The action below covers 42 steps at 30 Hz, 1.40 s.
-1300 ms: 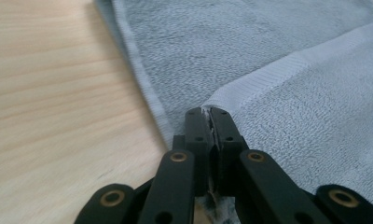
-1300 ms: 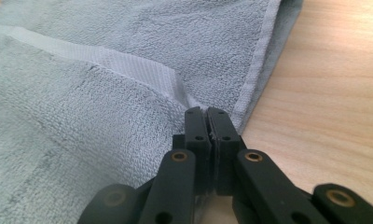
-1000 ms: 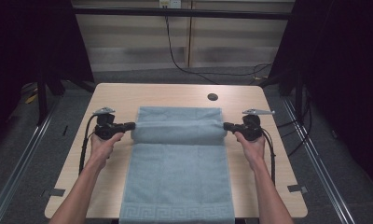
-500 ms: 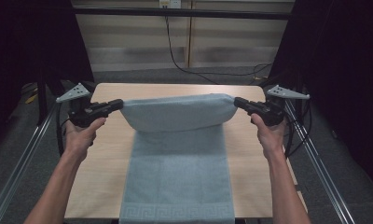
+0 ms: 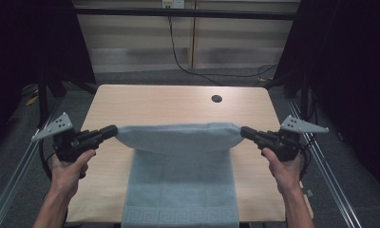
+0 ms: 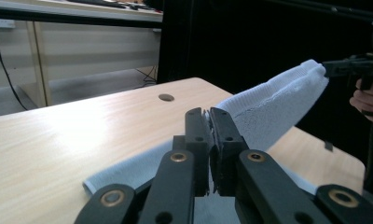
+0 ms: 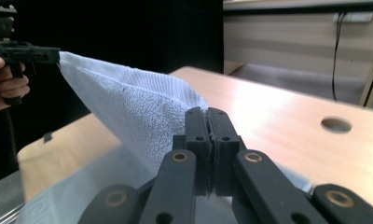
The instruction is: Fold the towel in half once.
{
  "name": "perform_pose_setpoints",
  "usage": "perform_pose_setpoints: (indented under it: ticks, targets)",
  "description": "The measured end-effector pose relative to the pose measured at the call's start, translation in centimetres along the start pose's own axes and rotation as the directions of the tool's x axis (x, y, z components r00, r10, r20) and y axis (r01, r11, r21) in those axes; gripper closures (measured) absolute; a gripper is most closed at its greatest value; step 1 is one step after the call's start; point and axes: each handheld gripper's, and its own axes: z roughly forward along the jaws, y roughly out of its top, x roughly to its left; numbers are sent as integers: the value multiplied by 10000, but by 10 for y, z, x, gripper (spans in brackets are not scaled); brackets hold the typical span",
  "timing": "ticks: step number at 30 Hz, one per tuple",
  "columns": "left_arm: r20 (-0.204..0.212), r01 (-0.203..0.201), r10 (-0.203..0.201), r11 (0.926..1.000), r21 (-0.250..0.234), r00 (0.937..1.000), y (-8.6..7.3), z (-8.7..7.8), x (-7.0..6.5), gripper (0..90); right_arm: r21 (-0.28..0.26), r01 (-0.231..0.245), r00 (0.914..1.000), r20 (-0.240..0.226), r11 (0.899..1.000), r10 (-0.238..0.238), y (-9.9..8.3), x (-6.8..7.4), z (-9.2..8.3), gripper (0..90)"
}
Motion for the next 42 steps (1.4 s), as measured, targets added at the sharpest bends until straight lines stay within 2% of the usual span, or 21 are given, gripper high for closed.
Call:
perform_pose_setpoints:
  ticks: [2,5,6,9,13,15,17,19,21,22,23,24,25,26,28,30,31,37,39,41,42]
  targets:
    - [126,-114,113,9999,111,9999,-13,-6,-8,870,105,-70,9999,-94,9999,71,-11,6,-6,883]
    - [366,100,-117,9989,453,9993,-35,-12,-16,870,356,-220,9997,-126,9991,224,-32,15,-17,883]
    - [275,105,-122,9980,625,9995,-41,-14,-19,870,436,-248,9996,-84,9987,252,-36,18,-19,883]
    - [516,123,-184,9932,1160,9985,-60,-21,-25,869,775,-311,9994,-105,9965,320,-55,27,-26,882]
    - [476,343,-445,9796,1980,9979,-88,-25,-30,867,1530,-328,9993,-106,9877,348,-82,40,-30,875]
    - [610,50,-200,9714,2373,9979,-101,-26,-35,865,1762,-416,9989,-127,9835,445,-95,46,-32,859]
    - [752,163,-392,9589,2831,9964,-111,-26,-37,833,1913,-515,9985,-95,9802,543,-107,51,-36,819]
    - [1290,161,-556,9572,2889,9901,-121,-27,-38,778,1914,-547,9976,-301,9800,616,-115,54,-40,777]
    - [1392,157,-579,9579,2867,9886,-126,-25,-32,732,1796,-624,9973,-274,9818,684,-116,53,-44,765]
    - [1152,320,-691,9542,2975,9909,-127,-22,-28,732,1754,-629,9973,-250,9825,683,-116,51,-43,759]
    - [998,361,-703,9501,3098,9925,-126,-17,-24,725,1780,-679,9972,-179,9817,722,-115,48,-41,749]
    - [1221,346,-754,9512,3068,9897,-125,-12,-21,703,1921,-600,9979,-133,9795,638,-114,45,-36,736]
    - [1161,253,-640,9508,3087,9912,-124,-8,-19,681,2044,-526,9984,-80,9775,554,-113,43,-31,720]
    - [1010,152,-517,9429,3326,9935,-123,0,-15,669,2080,-541,9982,-141,9766,583,-112,41,-27,715]
    - [919,111,-447,9414,3372,9948,-121,12,-7,670,2250,-430,9985,-224,9734,493,-111,37,-14,702]
    - [884,262,-614,9348,3543,9942,-118,28,4,660,2454,-373,9982,-366,9687,477,-109,32,1,694]
    - [729,219,-515,9327,3600,9960,-116,35,8,653,2629,-238,9986,-388,9645,352,-108,28,12,680]
    - [174,528,-639,9262,3734,9978,-103,64,34,623,3229,-167,9981,-513,9463,351,-102,7,55,599]
    - [54,704,-778,9277,3667,9970,-100,72,40,606,3364,-211,9979,-499,9415,402,-101,-2,69,584]
    - [8,568,-622,9156,3981,9981,-99,82,46,602,3448,-278,9977,-492,9383,476,-98,-10,82,571]
    - [-233,498,-441,9099,4118,9988,-99,87,49,598,3518,-302,9979,-435,9356,486,-97,-14,89,561]
